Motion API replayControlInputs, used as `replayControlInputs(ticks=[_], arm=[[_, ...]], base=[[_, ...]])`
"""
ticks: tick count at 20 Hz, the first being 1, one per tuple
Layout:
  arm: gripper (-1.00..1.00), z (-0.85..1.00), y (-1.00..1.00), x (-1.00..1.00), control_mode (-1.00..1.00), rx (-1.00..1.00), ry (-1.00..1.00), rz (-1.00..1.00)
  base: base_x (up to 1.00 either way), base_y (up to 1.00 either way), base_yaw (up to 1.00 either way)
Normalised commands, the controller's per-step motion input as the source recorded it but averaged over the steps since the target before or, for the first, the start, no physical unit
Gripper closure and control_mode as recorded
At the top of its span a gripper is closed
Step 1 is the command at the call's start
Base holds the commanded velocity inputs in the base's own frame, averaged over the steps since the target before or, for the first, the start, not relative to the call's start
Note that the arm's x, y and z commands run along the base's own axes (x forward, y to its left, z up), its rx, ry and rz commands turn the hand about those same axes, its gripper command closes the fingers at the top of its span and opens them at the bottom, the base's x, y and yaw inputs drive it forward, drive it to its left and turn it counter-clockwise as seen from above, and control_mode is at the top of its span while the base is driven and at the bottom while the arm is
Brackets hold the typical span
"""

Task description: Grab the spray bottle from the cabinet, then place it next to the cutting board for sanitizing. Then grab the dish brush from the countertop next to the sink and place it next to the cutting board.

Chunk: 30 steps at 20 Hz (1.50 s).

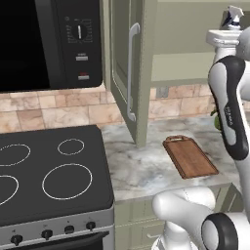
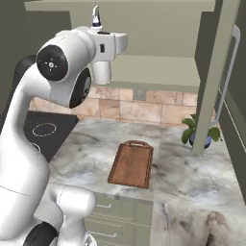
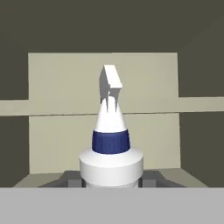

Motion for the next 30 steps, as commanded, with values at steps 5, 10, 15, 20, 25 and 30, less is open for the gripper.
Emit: replayControlInputs(ticks=[5,10,15,20,25,30], arm=[[1.00,-0.55,-0.20,-0.51,-1.00,0.00,-0.05,0.00],[1.00,-0.55,-0.07,-0.23,-1.00,0.00,0.00,-0.01],[1.00,-0.50,0.00,-0.03,-1.00,0.00,0.00,-0.01],[1.00,-0.41,0.00,0.00,-1.00,0.00,0.04,0.00],[1.00,-0.29,-0.04,0.10,-1.00,0.00,0.04,0.00],[1.00,-0.46,-0.01,0.24,-1.00,-0.01,0.04,0.00]], base=[[0.00,0.00,0.00],[0.00,0.00,0.00],[0.00,0.00,0.00],[0.00,0.00,0.00],[0.00,0.00,0.00],[0.00,0.00,0.00]])
